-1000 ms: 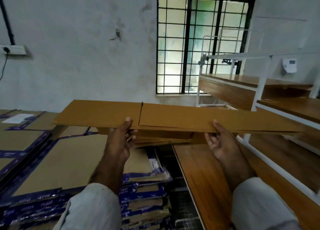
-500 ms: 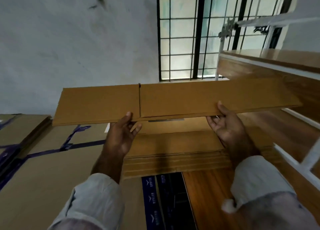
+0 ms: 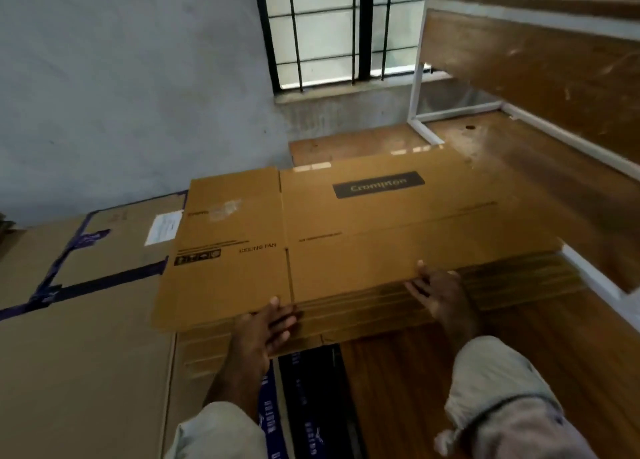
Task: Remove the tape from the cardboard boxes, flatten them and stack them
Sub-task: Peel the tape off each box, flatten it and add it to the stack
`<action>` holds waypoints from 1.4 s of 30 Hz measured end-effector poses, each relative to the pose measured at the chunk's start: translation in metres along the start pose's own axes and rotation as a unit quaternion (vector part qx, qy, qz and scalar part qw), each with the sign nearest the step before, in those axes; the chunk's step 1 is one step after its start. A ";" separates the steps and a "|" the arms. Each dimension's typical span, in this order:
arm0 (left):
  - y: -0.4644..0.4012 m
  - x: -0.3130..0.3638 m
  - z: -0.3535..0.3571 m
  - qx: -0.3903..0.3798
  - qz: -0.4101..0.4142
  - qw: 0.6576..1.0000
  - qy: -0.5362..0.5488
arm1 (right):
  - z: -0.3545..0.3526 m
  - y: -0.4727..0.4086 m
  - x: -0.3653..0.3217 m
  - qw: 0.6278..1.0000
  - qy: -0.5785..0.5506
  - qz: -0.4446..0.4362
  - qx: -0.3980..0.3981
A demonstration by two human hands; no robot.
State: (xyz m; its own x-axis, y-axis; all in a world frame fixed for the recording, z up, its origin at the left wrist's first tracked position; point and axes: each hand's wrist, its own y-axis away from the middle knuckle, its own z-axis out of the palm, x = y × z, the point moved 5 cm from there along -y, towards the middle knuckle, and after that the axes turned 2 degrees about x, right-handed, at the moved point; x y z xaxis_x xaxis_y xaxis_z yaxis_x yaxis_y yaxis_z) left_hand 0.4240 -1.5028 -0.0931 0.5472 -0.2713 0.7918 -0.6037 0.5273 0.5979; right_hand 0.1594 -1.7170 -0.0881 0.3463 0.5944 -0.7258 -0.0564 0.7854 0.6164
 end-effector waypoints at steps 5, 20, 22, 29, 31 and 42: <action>-0.003 0.004 -0.004 0.017 0.016 0.999 -0.042 | -0.006 -0.004 0.002 0.992 0.102 -0.064 0.022; -0.002 0.083 -0.106 0.272 0.292 0.866 -0.301 | 0.123 0.098 0.073 0.629 0.647 -0.423 -0.087; -0.023 0.091 -0.139 0.297 0.247 0.866 -0.318 | 0.137 0.100 0.089 0.577 0.703 -0.399 -0.117; -0.077 0.097 -0.180 0.094 0.120 0.942 -0.298 | 0.158 0.085 0.122 0.487 0.774 -0.380 -0.139; -0.090 0.098 -0.176 0.036 0.104 0.953 -0.283 | 0.159 0.078 0.124 0.472 0.784 -0.382 -0.124; -0.110 0.098 -0.155 -0.026 0.104 0.942 -0.319 | 0.140 0.061 0.110 0.496 0.791 -0.344 -0.094</action>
State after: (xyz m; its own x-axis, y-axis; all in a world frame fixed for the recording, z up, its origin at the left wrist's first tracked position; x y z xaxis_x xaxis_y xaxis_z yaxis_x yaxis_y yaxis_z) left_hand 0.6334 -1.4625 -0.1006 -0.0493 -0.5778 0.8147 -0.6202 0.6571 0.4285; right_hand 0.3255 -1.6273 -0.0875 -0.8167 -0.5522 -0.1676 -0.5732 0.8098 0.1249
